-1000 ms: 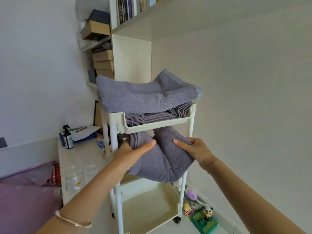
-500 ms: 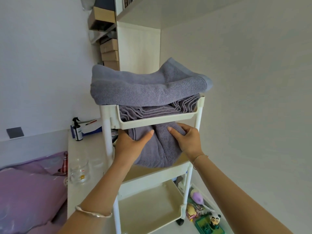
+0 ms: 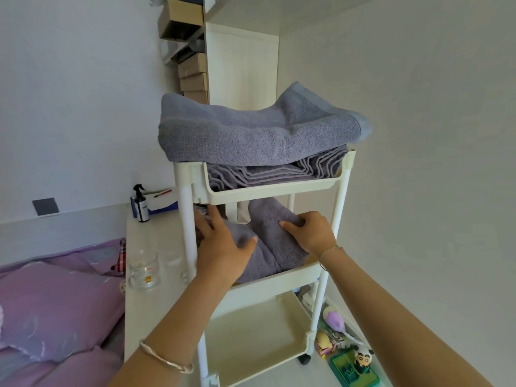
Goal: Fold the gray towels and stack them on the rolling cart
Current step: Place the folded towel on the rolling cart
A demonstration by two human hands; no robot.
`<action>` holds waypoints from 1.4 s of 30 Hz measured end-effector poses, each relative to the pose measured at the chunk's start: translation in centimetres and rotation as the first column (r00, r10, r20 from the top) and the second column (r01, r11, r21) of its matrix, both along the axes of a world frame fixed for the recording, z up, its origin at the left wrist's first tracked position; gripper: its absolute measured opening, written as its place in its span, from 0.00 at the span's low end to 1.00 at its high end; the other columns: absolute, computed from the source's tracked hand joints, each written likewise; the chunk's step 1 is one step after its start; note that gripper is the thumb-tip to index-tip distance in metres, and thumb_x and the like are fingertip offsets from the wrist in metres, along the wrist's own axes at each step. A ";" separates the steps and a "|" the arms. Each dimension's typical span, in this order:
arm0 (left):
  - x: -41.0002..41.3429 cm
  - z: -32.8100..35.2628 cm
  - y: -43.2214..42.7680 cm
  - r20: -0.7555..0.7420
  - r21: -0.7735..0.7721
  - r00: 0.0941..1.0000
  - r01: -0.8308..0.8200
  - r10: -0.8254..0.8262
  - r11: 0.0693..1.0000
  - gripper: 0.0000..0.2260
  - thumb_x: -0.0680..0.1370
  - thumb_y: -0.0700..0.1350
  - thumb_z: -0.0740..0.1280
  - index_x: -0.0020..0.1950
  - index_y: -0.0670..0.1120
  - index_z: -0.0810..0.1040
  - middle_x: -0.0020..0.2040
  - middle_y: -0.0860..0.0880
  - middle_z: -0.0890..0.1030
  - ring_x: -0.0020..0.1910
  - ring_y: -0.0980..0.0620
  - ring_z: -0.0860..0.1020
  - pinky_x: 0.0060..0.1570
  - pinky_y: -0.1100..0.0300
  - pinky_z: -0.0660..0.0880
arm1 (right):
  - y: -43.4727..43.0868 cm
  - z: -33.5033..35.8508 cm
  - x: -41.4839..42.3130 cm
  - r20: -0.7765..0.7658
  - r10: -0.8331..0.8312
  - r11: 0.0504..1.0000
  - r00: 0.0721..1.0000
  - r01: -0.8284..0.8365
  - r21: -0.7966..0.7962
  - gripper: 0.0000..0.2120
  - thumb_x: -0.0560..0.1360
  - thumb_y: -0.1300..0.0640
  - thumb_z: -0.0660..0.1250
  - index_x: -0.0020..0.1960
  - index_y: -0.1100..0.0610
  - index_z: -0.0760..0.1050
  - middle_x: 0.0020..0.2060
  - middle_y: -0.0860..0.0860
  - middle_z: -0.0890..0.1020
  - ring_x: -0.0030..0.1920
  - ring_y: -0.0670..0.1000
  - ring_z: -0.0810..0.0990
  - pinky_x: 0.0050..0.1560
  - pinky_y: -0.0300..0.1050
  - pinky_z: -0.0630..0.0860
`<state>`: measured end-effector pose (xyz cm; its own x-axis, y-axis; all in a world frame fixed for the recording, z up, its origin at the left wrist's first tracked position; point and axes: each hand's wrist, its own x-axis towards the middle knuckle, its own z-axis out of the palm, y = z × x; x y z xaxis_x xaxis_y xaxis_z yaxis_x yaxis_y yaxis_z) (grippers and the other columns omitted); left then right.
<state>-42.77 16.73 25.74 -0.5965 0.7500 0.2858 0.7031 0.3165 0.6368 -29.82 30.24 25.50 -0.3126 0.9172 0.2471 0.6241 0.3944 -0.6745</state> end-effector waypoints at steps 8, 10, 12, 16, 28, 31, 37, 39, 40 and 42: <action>-0.2 -1.8 0.1 -0.385 -0.462 0.906 -0.027 -0.174 0.886 0.29 0.81 0.59 0.42 0.77 0.43 0.52 0.78 0.44 0.51 0.77 0.44 0.47 0.74 0.48 0.43 | -0.7 -1.6 0.4 0.105 -0.029 0.980 0.994 0.008 0.198 0.21 0.79 0.54 0.60 0.71 0.55 0.65 0.65 0.54 0.74 0.62 0.58 0.74 0.58 0.51 0.73; -0.4 -2.1 0.4 -0.359 -0.511 0.915 -0.026 -0.186 0.859 0.29 0.82 0.58 0.40 0.77 0.44 0.53 0.78 0.43 0.53 0.77 0.42 0.50 0.74 0.48 0.45 | -1.3 -1.7 0.2 0.170 0.039 0.866 0.985 -0.118 0.485 0.18 0.79 0.54 0.58 0.68 0.54 0.70 0.67 0.55 0.73 0.63 0.58 0.73 0.61 0.52 0.72; -0.7 -2.4 0.3 -0.360 -0.561 0.909 -0.029 -0.213 0.827 0.27 0.82 0.57 0.41 0.78 0.45 0.52 0.78 0.42 0.52 0.76 0.39 0.49 0.73 0.45 0.45 | -1.6 -2.3 -0.1 0.283 0.153 0.772 0.947 -0.293 0.565 0.20 0.79 0.48 0.53 0.61 0.54 0.78 0.64 0.54 0.77 0.62 0.57 0.76 0.63 0.51 0.70; -0.3 -2.7 -0.5 -0.407 -0.695 0.812 0.023 -0.419 0.719 0.28 0.83 0.47 0.53 0.77 0.52 0.38 0.76 0.37 0.48 0.74 0.30 0.48 0.70 0.37 0.51 | -1.6 -3.5 1.7 0.392 0.207 0.886 0.897 -0.341 0.315 0.21 0.83 0.48 0.49 0.63 0.53 0.77 0.64 0.49 0.77 0.66 0.51 0.71 0.69 0.42 0.59; -0.4 -2.7 -0.4 -0.397 -0.714 0.792 0.051 -0.465 0.698 0.29 0.83 0.47 0.51 0.76 0.49 0.34 0.75 0.34 0.52 0.72 0.30 0.54 0.68 0.35 0.54 | -2.4 -6.0 2.2 0.355 0.121 0.928 0.927 -0.232 0.291 0.20 0.82 0.48 0.50 0.59 0.53 0.79 0.56 0.50 0.82 0.59 0.52 0.76 0.64 0.39 0.64; -0.3 -3.0 -1.1 -0.439 -0.652 0.781 0.064 -0.445 0.756 0.30 0.83 0.47 0.53 0.77 0.50 0.36 0.75 0.35 0.54 0.72 0.32 0.56 0.68 0.37 0.57 | -4.0 -6.5 3.3 0.237 0.165 0.937 0.957 -0.228 0.266 0.20 0.82 0.48 0.50 0.65 0.54 0.75 0.63 0.49 0.78 0.67 0.49 0.71 0.68 0.31 0.53; 0.2 -4.6 -1.5 -0.348 -0.337 0.883 0.196 -0.315 0.921 0.26 0.81 0.59 0.44 0.75 0.47 0.58 0.75 0.44 0.62 0.71 0.43 0.64 0.70 0.47 0.61 | -10.1 -6.5 9.1 0.100 0.011 0.977 0.995 -0.032 0.209 0.22 0.79 0.42 0.50 0.68 0.47 0.71 0.68 0.45 0.72 0.67 0.46 0.70 0.70 0.42 0.64; 1.3 -4.9 -1.5 -0.364 -0.314 0.847 0.282 -0.389 0.907 0.25 0.81 0.57 0.43 0.75 0.48 0.57 0.76 0.44 0.60 0.73 0.43 0.61 0.70 0.45 0.61 | -11.7 -5.8 11.5 0.087 -0.103 0.976 0.991 0.084 0.199 0.24 0.78 0.41 0.49 0.69 0.47 0.69 0.70 0.45 0.69 0.68 0.47 0.69 0.68 0.40 0.63; 2.3 -4.7 -1.9 -0.372 -0.305 0.813 0.348 -0.448 0.886 0.25 0.81 0.56 0.43 0.76 0.49 0.56 0.76 0.44 0.59 0.73 0.43 0.60 0.70 0.44 0.60 | -13.0 -5.4 12.9 0.090 -0.166 0.968 0.982 0.145 0.204 0.24 0.78 0.41 0.49 0.69 0.47 0.69 0.71 0.45 0.68 0.69 0.47 0.69 0.67 0.40 0.63; 4.5 -3.7 -2.6 -0.352 -0.233 0.787 0.450 -0.507 0.862 0.26 0.81 0.57 0.42 0.76 0.48 0.58 0.75 0.45 0.61 0.73 0.43 0.60 0.71 0.45 0.59 | -15.3 -4.5 14.8 0.086 -0.247 0.948 0.965 0.222 0.226 0.21 0.79 0.43 0.51 0.69 0.48 0.68 0.72 0.45 0.67 0.69 0.48 0.68 0.66 0.41 0.63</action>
<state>-38.30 14.16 22.01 -0.0111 0.9556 0.2946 0.9643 -0.0677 0.2559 -15.02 14.94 20.99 -0.1319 0.8978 0.4201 0.7828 0.3543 -0.5116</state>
